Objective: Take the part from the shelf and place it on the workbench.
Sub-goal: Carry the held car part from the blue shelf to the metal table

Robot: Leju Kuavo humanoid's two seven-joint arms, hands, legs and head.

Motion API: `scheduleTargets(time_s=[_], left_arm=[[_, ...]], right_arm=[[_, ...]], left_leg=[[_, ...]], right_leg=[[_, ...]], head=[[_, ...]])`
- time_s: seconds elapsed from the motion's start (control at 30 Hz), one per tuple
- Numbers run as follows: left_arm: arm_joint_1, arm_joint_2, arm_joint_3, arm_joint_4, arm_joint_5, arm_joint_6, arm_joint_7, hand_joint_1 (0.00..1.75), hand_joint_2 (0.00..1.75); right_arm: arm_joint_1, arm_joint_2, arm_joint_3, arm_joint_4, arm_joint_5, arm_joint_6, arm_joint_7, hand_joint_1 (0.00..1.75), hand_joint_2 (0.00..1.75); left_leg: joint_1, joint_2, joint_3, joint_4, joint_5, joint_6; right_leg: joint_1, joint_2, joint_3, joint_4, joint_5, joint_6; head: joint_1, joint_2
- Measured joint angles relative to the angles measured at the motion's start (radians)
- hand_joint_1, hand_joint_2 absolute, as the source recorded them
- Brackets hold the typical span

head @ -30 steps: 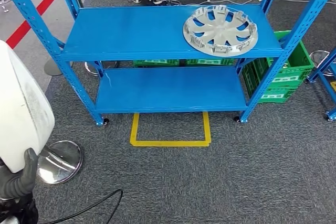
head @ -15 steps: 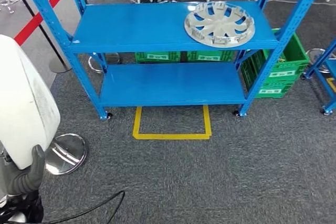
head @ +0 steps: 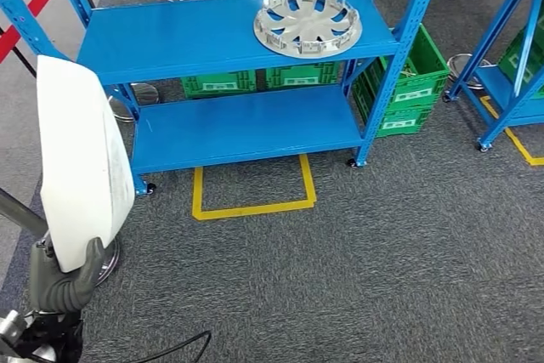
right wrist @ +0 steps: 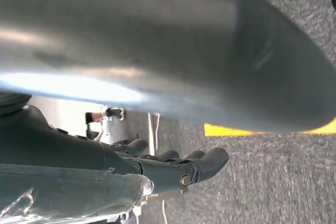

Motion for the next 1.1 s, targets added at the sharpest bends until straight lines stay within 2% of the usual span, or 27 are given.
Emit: scheduleTargets(time_s=[0.03, 0.07, 0.1, 0.13, 0.2, 0.23, 0.27, 0.3, 0.33, 0.37, 0.4, 0.43, 0.47, 0.5, 0.57, 0.6, 0.63, 0.7, 0.73, 0.77, 0.8, 0.83, 0.87, 0.93, 1.0, 1.07, 1.1], left_arm=[[0.001, 0.004, 0.000, 0.001, 0.042, -0.023, 0.021, 1.75, 1.75], [-0.001, 0.007, 0.001, 0.002, 0.072, -0.038, 0.034, 1.75, 1.75], [-0.002, 0.009, 0.003, 0.003, 0.088, -0.043, 0.039, 1.75, 1.75], [-0.002, 0.009, 0.004, 0.004, 0.093, -0.043, 0.041, 1.75, 1.75], [-0.001, 0.011, 0.007, 0.005, 0.099, -0.040, 0.046, 1.75, 1.75], [0.000, 0.011, 0.009, 0.006, 0.107, -0.036, 0.051, 1.75, 1.75], [0.000, 0.010, 0.012, 0.007, 0.122, -0.030, 0.061, 1.75, 1.75], [-0.002, 0.008, 0.016, 0.009, 0.143, -0.022, 0.073, 1.75, 1.75], [-0.004, 0.006, 0.023, 0.010, 0.165, -0.013, 0.085, 1.75, 1.75], [-0.006, 0.003, 0.032, 0.012, 0.185, -0.005, 0.094, 1.75, 1.75], [-0.009, 0.001, 0.041, 0.013, 0.200, 0.003, 0.099, 1.75, 1.75], [-0.012, -0.002, 0.051, 0.014, 0.206, 0.015, 0.098, 1.75, 1.75], [-0.015, -0.005, 0.059, 0.014, 0.205, 0.030, 0.095, 1.75, 1.75], [-0.019, -0.010, 0.066, 0.014, 0.200, 0.044, 0.089, 1.75, 1.75], [-0.027, -0.021, 0.073, 0.014, 0.188, 0.061, 0.079, 1.75, 1.75], [-0.029, -0.025, 0.073, 0.014, 0.186, 0.060, 0.076, 1.75, 1.75], [-0.030, -0.026, 0.073, 0.014, 0.185, 0.054, 0.072, 1.75, 1.75], [-0.029, -0.026, 0.073, 0.014, 0.176, 0.036, 0.053, 1.75, 1.75], [-0.027, -0.026, 0.073, 0.014, 0.166, 0.026, 0.039, 1.75, 1.75], [-0.025, -0.025, 0.072, 0.014, 0.156, 0.017, 0.025, 1.75, 1.75], [-0.024, -0.025, 0.071, 0.014, 0.149, 0.007, 0.012, 1.75, 1.75], [-0.023, -0.025, 0.070, 0.014, 0.150, -0.009, 0.003, 1.75, 1.75], [-0.023, -0.024, 0.069, 0.014, 0.159, -0.030, -0.004, 1.75, 1.75], [-0.023, -0.022, 0.068, 0.015, 0.187, -0.077, -0.010, 1.75, 1.75], [-0.023, -0.021, 0.066, 0.017, 0.201, -0.101, -0.013, 1.75, 1.75], [-0.023, -0.019, 0.064, 0.020, 0.197, -0.106, -0.017, 1.75, 1.75], [-0.024, -0.018, 0.062, 0.021, 0.188, -0.106, -0.021, 1.75, 1.75]], right_arm=[[0.002, 0.000, 0.000, 0.000, 0.003, 0.002, -0.001, 0.00, 0.00], [0.006, 0.000, 0.000, 0.000, 0.006, 0.003, -0.002, 0.00, 0.00], [0.009, 0.000, 0.000, 0.000, 0.008, 0.004, -0.002, 0.00, 0.00], [0.011, 0.001, 0.000, 0.000, 0.010, 0.005, -0.002, 0.00, 0.00], [0.010, 0.003, 0.000, 0.000, 0.013, 0.007, -0.003, 0.00, 0.00], [0.008, 0.003, 0.000, 0.000, 0.013, 0.008, -0.004, 0.00, 0.00], [0.008, 0.004, 0.000, 0.000, 0.013, 0.009, -0.005, 0.00, 0.00], [0.008, 0.004, 0.000, 0.000, 0.014, 0.011, -0.007, 0.00, 0.00], [0.009, 0.004, 0.000, 0.000, 0.014, 0.013, -0.009, 0.00, 0.00], [0.010, 0.004, 0.000, 0.000, 0.015, 0.015, -0.011, 0.00, 0.00], [0.009, 0.006, 0.000, 0.000, 0.015, 0.016, -0.013, 0.00, 0.00], [0.008, 0.008, 0.000, 0.000, 0.015, 0.018, -0.014, 0.00, 0.00], [0.007, 0.011, 0.000, 0.000, 0.015, 0.022, -0.016, 0.00, 0.00], [0.007, 0.013, 0.000, 0.000, 0.015, 0.025, -0.017, 0.00, 0.00], [0.011, 0.016, 0.000, 0.000, 0.016, 0.031, -0.018, 0.00, 0.00], [0.013, 0.018, 0.000, 0.000, 0.016, 0.033, -0.018, 0.00, 0.00], [0.013, 0.019, 0.000, 0.000, 0.016, 0.035, -0.020, 0.00, 0.00], [0.012, 0.023, -0.001, 0.000, 0.017, 0.037, -0.026, 0.00, 0.00], [0.011, 0.025, -0.001, 0.000, 0.018, 0.038, -0.028, 0.00, 0.00], [0.011, 0.028, -0.001, 0.000, 0.019, 0.039, -0.031, 0.00, 0.00], [0.013, 0.030, -0.001, 0.000, 0.021, 0.039, -0.032, 0.00, 0.00], [0.014, 0.032, -0.002, 0.000, 0.022, 0.040, -0.033, 0.00, 0.00], [0.016, 0.034, -0.002, 0.000, 0.023, 0.042, -0.035, 0.00, 0.00], [0.017, 0.037, -0.003, 0.000, 0.026, 0.045, -0.040, 0.00, 0.00], [0.016, 0.039, -0.004, 0.000, 0.027, 0.047, -0.044, 0.00, 0.00], [0.021, 0.041, -0.005, 0.000, 0.028, 0.049, -0.047, 0.00, 0.00], [0.025, 0.041, -0.005, 0.000, 0.029, 0.050, -0.047, 0.00, 0.00]], left_leg=[[0.001, 0.010, -0.003, -0.003, 0.003, 0.003], [0.002, 0.022, -0.006, -0.005, 0.006, 0.008], [0.003, 0.033, -0.008, -0.006, 0.011, 0.014], [0.005, 0.045, -0.011, -0.008, 0.015, 0.020], [0.006, 0.070, -0.020, -0.009, 0.022, 0.025], [0.006, 0.083, -0.024, -0.009, 0.025, 0.025], [0.006, 0.098, -0.029, -0.008, 0.028, 0.024], [0.006, 0.111, -0.032, -0.008, 0.031, 0.022], [0.007, 0.124, -0.034, -0.008, 0.033, 0.019], [0.008, 0.136, -0.034, -0.007, 0.034, 0.016], [0.007, 0.146, -0.035, -0.005, 0.034, 0.011], [0.005, 0.156, -0.036, -0.002, 0.034, 0.006], [0.002, 0.165, -0.037, 0.002, 0.034, 0.000], [0.000, 0.173, -0.039, 0.004, 0.035, -0.006], [0.002, 0.184, -0.040, 0.006, 0.035, -0.018], [0.004, 0.171, -0.043, 0.015, 0.025, -0.025], [0.006, 0.149, -0.055, 0.042, 0.002, -0.030], [0.007, 0.096, -0.106, 0.158, -0.071, -0.034], [0.007, 0.083, -0.139, 0.230, -0.105, -0.033], [0.007, 0.077, -0.163, 0.284, -0.122, -0.031], [0.006, 0.075, -0.172, 0.304, -0.119, -0.028], [0.006, 0.073, -0.162, 0.285, -0.096, -0.024], [0.006, 0.065, -0.135, 0.232, -0.060, -0.020], [0.009, 0.021, -0.067, 0.094, 0.001, -0.011], [0.011, -0.012, -0.036, 0.023, 0.015, -0.007], [0.009, 0.003, -0.037, 0.016, 0.015, -0.001], [0.010, 0.014, -0.038, 0.014, 0.018, 0.005]], right_leg=[[-0.001, 0.011, -0.004, -0.001, 0.007, 0.006], [-0.001, 0.008, -0.011, 0.003, 0.007, 0.012], [-0.002, -0.008, -0.021, 0.016, -0.004, 0.017], [-0.002, -0.032, -0.037, 0.049, -0.029, 0.023], [-0.006, -0.082, -0.090, 0.178, -0.107, 0.035], [-0.009, -0.091, -0.115, 0.247, -0.140, 0.041], [-0.012, -0.095, -0.127, 0.292, -0.158, 0.046], [-0.014, -0.098, -0.119, 0.296, -0.157, 0.049], [-0.016, -0.103, -0.086, 0.256, -0.138, 0.052], [-0.017, -0.116, -0.038, 0.186, -0.109, 0.054], [-0.016, -0.139, 0.010, 0.109, -0.088, 0.056], [-0.015, -0.155, 0.047, 0.048, -0.072, 0.051], [-0.014, -0.165, 0.065, 0.015, -0.066, 0.045], [-0.011, -0.165, 0.064, 0.005, -0.067, 0.035], [-0.010, -0.143, 0.054, 0.009, -0.063, 0.014], [-0.011, -0.133, 0.050, 0.009, -0.059, 0.005], [-0.012, -0.123, 0.049, 0.008, -0.055, -0.004], [-0.013, -0.100, 0.040, 0.007, -0.046, -0.015], [-0.011, -0.086, 0.035, 0.008, -0.042, -0.018], [-0.010, -0.072, 0.030, 0.008, -0.039, -0.018], [-0.009, -0.057, 0.028, 0.008, -0.036, -0.018], [-0.008, -0.042, 0.026, 0.008, -0.034, -0.017], [-0.008, -0.027, 0.026, 0.009, -0.032, -0.014], [-0.007, 0.002, 0.022, 0.012, -0.028, -0.008], [-0.008, 0.026, 0.009, 0.016, -0.021, 0.003], [-0.011, 0.042, -0.004, 0.015, -0.014, 0.016], [-0.011, 0.026, -0.010, 0.020, -0.018, 0.022]], head=[[0.000, 0.000], [-0.001, 0.000], [0.002, 0.000], [0.005, 0.000], [0.012, 0.000], [0.013, 0.000], [0.013, 0.000], [0.013, 0.000], [0.013, 0.000], [0.013, 0.000], [0.014, 0.000], [0.013, 0.000], [0.011, 0.000], [0.009, 0.000], [0.006, 0.000], [0.006, 0.000], [0.006, 0.000], [0.004, 0.000], [0.003, 0.000], [0.003, 0.000], [0.003, 0.000], [0.003, 0.000], [0.003, 0.000], [0.003, 0.000], [0.004, 0.000], [0.004, 0.000], [0.006, 0.000]])
